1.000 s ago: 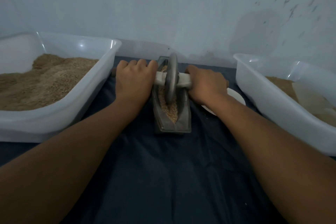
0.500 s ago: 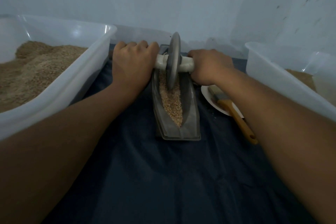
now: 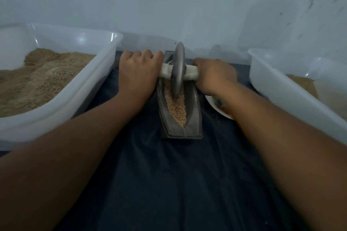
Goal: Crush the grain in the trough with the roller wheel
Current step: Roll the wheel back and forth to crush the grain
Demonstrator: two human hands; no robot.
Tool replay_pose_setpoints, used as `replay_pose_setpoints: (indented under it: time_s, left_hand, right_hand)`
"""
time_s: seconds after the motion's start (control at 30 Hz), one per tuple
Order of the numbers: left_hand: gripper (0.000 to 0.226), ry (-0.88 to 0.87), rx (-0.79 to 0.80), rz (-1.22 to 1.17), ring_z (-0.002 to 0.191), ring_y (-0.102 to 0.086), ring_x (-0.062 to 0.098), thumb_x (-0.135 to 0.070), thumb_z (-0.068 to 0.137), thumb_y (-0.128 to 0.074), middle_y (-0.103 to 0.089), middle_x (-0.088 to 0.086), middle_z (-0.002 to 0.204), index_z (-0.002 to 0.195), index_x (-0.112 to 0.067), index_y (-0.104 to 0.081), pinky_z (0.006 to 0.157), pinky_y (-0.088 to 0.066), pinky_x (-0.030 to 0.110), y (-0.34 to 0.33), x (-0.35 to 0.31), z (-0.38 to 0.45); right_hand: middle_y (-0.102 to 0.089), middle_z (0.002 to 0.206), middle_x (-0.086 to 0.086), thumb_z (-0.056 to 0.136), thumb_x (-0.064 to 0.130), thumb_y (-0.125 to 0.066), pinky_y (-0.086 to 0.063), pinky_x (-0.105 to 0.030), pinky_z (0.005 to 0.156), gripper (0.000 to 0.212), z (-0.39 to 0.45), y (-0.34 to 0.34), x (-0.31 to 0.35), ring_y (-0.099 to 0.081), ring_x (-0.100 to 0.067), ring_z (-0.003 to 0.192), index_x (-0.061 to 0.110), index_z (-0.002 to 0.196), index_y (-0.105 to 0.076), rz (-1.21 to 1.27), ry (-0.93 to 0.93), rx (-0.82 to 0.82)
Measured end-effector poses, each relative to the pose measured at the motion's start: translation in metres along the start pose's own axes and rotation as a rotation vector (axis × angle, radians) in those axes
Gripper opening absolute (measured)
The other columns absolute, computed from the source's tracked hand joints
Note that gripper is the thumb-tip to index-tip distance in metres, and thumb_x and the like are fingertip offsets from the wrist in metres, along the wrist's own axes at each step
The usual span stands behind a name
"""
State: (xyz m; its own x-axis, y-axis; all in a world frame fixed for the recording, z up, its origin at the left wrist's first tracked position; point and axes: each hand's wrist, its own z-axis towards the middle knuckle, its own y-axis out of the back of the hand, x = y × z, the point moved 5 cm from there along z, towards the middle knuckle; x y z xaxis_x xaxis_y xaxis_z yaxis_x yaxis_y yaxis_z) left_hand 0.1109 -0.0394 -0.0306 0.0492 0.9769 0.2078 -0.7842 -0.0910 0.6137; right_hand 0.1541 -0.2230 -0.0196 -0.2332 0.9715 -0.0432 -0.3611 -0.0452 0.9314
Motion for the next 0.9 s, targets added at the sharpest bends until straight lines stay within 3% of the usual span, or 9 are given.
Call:
replay_pose_setpoints:
  time_s: [0.23,0.6,0.9]
  left_hand:
    - [0.015,0.015,0.058,-0.005,0.076,-0.059,0.032,-0.01,0.084,-0.056,-0.06,0.011,0.085,0.098,-0.013,-0.05,0.072,-0.038,0.041,0.021,-0.005,-0.016]
    - [0.012,0.025,0.064,-0.016,0.074,-0.056,0.031,-0.008,0.085,-0.053,-0.058,0.009,0.082,0.094,-0.015,-0.051,0.072,-0.037,0.041,0.054,-0.01,-0.033]
    - [0.01,0.019,0.102,-0.006,0.077,-0.058,0.028,-0.014,0.086,-0.056,-0.06,0.006,0.085,0.095,-0.017,-0.051,0.073,-0.036,0.04,0.062,-0.011,-0.034]
  right_hand:
    - [-0.066,0.098,0.0,0.088,0.029,-0.063,-0.031,-0.038,0.07,0.019,-0.029,0.004,0.005,-0.063,-0.029,0.087,0.028,0.104,-0.054,0.016,0.039,-0.141]
    - [-0.043,0.079,0.006,0.084,0.027,-0.066,-0.027,-0.039,0.067,0.024,-0.069,0.016,0.009,-0.04,-0.022,0.069,0.024,0.103,-0.052,-0.031,0.038,-0.231]
    - [-0.049,0.076,0.006,0.087,0.036,-0.062,-0.03,-0.038,0.067,0.021,-0.075,0.017,0.008,-0.046,-0.023,0.067,0.027,0.095,-0.045,-0.026,0.023,-0.197]
